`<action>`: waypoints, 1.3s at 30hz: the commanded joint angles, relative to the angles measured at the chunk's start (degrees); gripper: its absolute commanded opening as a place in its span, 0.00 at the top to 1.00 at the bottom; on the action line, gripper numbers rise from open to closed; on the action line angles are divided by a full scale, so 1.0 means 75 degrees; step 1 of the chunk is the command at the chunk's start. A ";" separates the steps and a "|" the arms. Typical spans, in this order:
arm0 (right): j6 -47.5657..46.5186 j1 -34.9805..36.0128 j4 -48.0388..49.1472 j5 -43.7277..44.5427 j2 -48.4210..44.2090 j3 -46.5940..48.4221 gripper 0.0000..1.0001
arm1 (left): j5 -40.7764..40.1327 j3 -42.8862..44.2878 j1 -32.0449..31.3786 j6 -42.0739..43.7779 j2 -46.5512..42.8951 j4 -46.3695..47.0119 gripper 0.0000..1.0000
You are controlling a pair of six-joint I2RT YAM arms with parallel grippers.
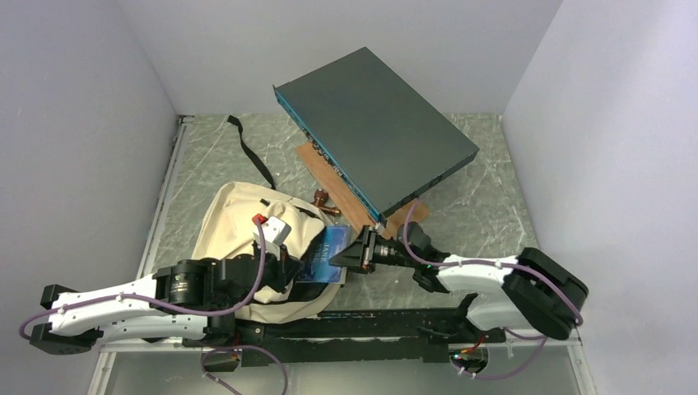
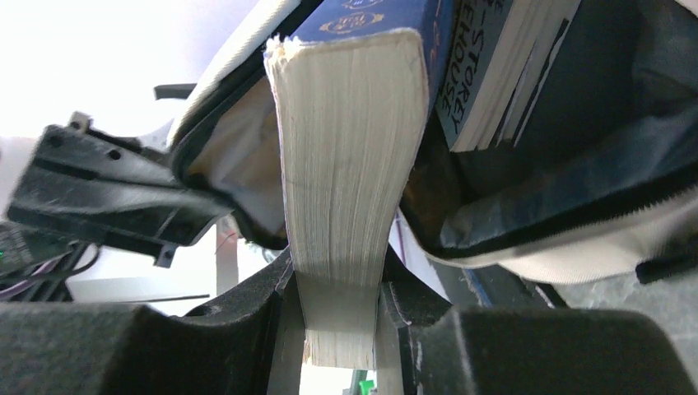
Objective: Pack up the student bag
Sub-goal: Place the book in the student bag.
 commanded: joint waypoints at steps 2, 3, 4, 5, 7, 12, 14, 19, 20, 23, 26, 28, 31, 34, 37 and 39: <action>-0.0717 0.0793 0.2602 0.1192 0.1035 0.0961 1.00 | 0.0456 0.0293 -0.0026 0.0045 -0.0137 0.1023 1.00; -0.0807 0.0904 0.2854 0.1376 0.1340 0.1006 1.00 | 0.0414 0.0229 -0.0026 0.0026 -0.0198 0.1028 1.00; -0.0884 0.0978 0.3131 0.1529 0.1623 0.1061 1.00 | 0.0358 0.0188 -0.0026 0.0014 -0.0254 0.1018 1.00; -0.0914 0.1046 0.3383 0.1648 0.1908 0.1129 1.00 | 0.0307 0.0161 -0.0026 -0.0019 -0.0317 0.0996 1.00; -0.0868 0.1164 0.4121 0.1870 0.2475 0.1197 1.00 | 0.0276 0.0162 -0.0026 -0.0070 -0.0408 0.0939 1.00; -0.0522 0.1329 0.4484 0.2214 0.3668 0.1264 0.95 | 0.0174 0.0044 -0.0026 -0.0124 -0.0571 0.0870 1.00; -0.0346 0.1377 0.4869 0.2154 0.4144 0.1321 0.89 | 0.0190 -0.0002 -0.0020 -0.0186 -0.0598 0.0885 1.00; -0.0146 0.1401 0.5139 0.2021 0.4726 0.1223 0.66 | 0.0208 -0.0212 -0.0026 -0.0198 -0.0598 0.1115 1.00; -0.0145 0.1384 0.4981 0.2064 0.4639 0.1073 0.60 | 0.0215 -0.0191 -0.0026 -0.0212 -0.0584 0.1092 1.00; -0.0543 0.1340 0.3382 0.1860 0.4138 0.0902 0.40 | 0.0263 -0.0064 -0.0026 -0.0234 -0.0529 0.0901 1.00; -0.0797 0.1268 0.2794 0.1845 0.3649 0.0514 0.27 | 0.0166 -0.0090 -0.0024 -0.0218 -0.0576 0.0870 1.00; -0.0725 0.1121 0.2921 0.1827 0.3416 0.0095 0.25 | 0.0164 -0.0064 -0.0026 -0.0277 -0.0593 0.0835 1.00; -0.0629 0.1005 0.3319 0.1925 0.3232 -0.0403 0.24 | 0.0267 -0.0092 -0.0023 -0.0334 -0.0594 0.0866 1.00; -0.0721 0.1004 0.3376 0.1762 0.3314 -0.0248 0.28 | 0.0261 -0.0177 -0.0026 -0.0312 -0.0515 0.1036 1.00; -0.0738 0.1004 0.3796 0.1640 0.3606 0.0035 0.48 | 0.0378 -0.0038 -0.0026 -0.0251 -0.0312 0.1069 1.00; -0.0737 0.1009 0.3923 0.1622 0.3805 0.0254 0.60 | 0.0414 0.0047 -0.0026 -0.0158 -0.0196 0.1059 1.00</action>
